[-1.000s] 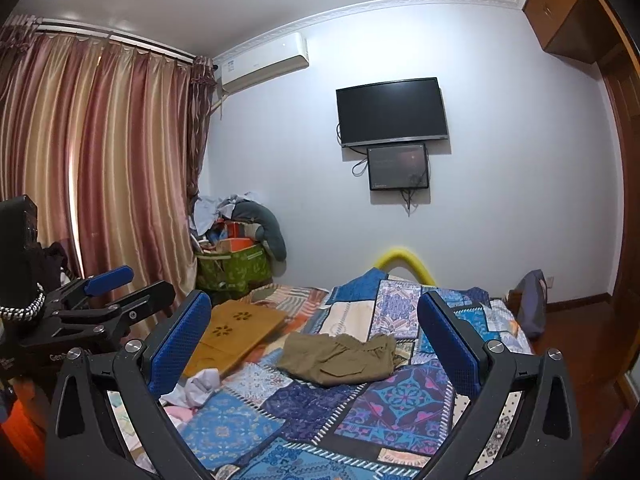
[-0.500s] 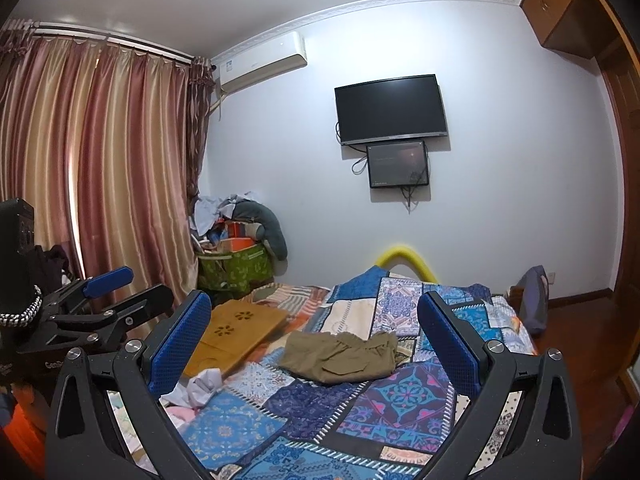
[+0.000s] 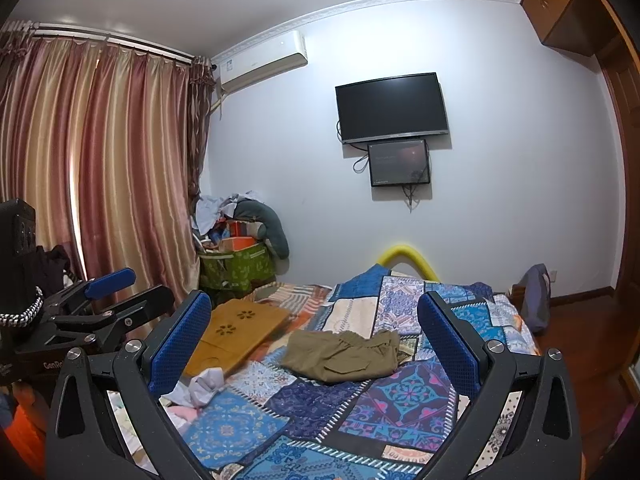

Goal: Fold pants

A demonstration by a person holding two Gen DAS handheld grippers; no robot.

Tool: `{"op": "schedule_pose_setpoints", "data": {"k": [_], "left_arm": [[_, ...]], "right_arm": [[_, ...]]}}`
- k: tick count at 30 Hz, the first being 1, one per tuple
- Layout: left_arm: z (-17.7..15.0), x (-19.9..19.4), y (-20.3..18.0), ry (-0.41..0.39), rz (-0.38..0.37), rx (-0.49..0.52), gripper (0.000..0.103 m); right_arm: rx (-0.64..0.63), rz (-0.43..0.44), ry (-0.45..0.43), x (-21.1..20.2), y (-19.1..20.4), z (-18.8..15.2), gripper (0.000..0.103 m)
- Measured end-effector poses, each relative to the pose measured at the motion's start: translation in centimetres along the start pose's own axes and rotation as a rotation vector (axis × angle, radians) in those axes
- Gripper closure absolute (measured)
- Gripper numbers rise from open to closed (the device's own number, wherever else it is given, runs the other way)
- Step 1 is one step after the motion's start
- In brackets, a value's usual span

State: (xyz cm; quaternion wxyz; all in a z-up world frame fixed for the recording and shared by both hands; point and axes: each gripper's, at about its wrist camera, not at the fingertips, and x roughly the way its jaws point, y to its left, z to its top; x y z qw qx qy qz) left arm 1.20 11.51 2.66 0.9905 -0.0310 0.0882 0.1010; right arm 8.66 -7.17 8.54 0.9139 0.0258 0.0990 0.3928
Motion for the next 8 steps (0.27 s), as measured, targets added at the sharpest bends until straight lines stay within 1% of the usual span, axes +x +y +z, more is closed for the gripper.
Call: {"op": "schedule_pose_setpoints", "data": {"k": [8], "left_arm": [[-0.10, 0.26, 0.05, 0.011, -0.004, -0.001, 0.000]], "right_arm": [[0.006, 0.000, 0.007, 0.11, -0.25, -0.08, 0.000]]}}
